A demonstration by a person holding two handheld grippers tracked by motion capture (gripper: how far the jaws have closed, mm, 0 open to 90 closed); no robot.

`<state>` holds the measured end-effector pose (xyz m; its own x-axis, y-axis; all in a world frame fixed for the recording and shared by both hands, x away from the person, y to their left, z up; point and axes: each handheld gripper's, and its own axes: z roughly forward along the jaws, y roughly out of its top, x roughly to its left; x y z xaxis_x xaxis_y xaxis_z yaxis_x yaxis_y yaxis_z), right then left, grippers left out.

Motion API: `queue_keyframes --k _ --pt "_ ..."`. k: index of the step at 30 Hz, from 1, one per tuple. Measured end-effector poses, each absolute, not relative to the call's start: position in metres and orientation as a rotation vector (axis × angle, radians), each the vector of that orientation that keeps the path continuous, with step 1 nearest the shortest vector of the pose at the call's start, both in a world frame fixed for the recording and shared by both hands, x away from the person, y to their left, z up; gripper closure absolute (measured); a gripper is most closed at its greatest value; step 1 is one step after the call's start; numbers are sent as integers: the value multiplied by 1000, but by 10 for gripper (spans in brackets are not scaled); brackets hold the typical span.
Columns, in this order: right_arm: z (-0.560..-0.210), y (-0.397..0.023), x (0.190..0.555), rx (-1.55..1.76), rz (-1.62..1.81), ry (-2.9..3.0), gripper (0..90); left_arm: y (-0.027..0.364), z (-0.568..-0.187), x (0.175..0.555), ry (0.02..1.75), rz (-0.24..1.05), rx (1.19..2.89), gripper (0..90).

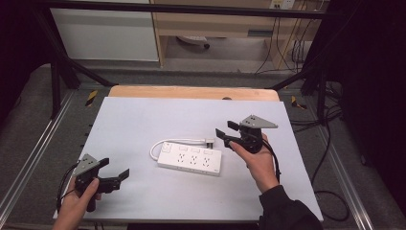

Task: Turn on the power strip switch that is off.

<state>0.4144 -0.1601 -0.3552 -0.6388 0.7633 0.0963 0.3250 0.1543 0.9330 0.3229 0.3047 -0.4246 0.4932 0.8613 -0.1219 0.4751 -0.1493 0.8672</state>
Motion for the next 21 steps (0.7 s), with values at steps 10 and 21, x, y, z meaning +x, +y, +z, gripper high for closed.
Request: queue_keyframes --k 10,21 --pt "-361 -150 419 1023 1485 2042 560 305 -425 323 1123 516 1793 63" --pt "-371 -138 423 1015 1488 2068 655 305 -425 323 1125 515 1795 63"
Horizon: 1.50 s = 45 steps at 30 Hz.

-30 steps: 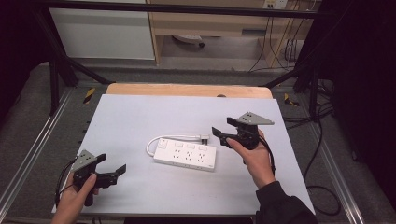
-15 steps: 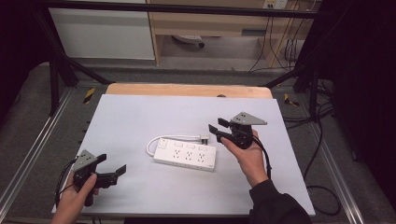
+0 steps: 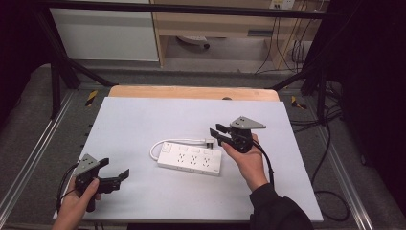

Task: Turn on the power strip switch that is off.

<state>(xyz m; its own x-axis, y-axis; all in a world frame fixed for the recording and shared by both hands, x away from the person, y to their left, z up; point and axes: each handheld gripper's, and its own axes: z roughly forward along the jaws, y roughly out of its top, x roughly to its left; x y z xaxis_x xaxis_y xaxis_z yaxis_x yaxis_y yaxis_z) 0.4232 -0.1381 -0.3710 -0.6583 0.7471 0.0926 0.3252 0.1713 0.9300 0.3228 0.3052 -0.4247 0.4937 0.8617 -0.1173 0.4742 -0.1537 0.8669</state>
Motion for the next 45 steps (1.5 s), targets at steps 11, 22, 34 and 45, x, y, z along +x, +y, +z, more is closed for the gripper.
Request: queue_keyframes --k 11,22,34,45 --pt "-380 -128 426 1009 1472 2099 714 306 -425 323 1123 516 1796 63" --pt "-390 -119 431 1006 1445 2138 762 306 -425 323 1124 515 1799 63" --pt "-400 -114 432 999 1413 2181 817 306 -425 323 1121 517 1803 63" --pt "-410 -114 431 1011 1399 2197 842 306 -425 323 1122 515 1806 63"
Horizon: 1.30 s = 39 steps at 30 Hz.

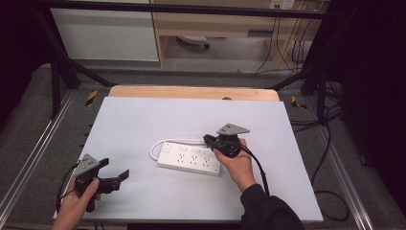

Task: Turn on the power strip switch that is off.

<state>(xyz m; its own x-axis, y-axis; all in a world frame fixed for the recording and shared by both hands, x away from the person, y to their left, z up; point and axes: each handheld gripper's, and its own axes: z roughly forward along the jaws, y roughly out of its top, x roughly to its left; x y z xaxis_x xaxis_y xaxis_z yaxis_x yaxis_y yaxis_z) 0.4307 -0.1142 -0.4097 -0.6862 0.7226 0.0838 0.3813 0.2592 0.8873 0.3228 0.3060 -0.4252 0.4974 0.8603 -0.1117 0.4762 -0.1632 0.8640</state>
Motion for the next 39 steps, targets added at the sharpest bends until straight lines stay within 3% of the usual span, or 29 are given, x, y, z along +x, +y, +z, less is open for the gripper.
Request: queue_keyframes --k 39 --pt "-436 -117 425 1057 1360 2247 886 305 -426 323 1117 513 1818 63"
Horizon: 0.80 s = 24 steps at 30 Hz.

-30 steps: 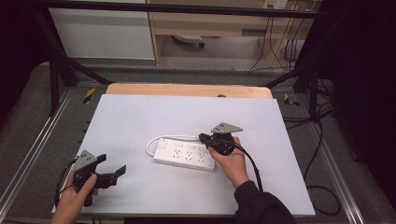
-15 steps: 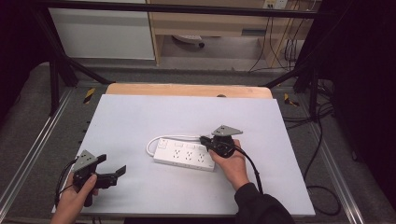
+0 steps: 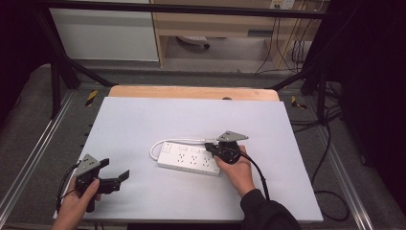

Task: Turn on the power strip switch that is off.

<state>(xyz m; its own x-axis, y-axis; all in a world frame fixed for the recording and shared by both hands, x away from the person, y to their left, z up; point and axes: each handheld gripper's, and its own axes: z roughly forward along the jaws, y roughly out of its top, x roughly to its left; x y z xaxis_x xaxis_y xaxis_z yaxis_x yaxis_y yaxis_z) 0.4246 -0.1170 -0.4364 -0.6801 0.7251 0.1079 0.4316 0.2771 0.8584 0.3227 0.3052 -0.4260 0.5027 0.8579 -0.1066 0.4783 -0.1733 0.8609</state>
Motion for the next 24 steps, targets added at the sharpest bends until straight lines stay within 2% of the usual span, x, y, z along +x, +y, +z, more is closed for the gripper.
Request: queue_keyframes --k 24 --pt "-446 -110 425 1067 1351 2271 900 305 -426 323 1116 515 1821 63"
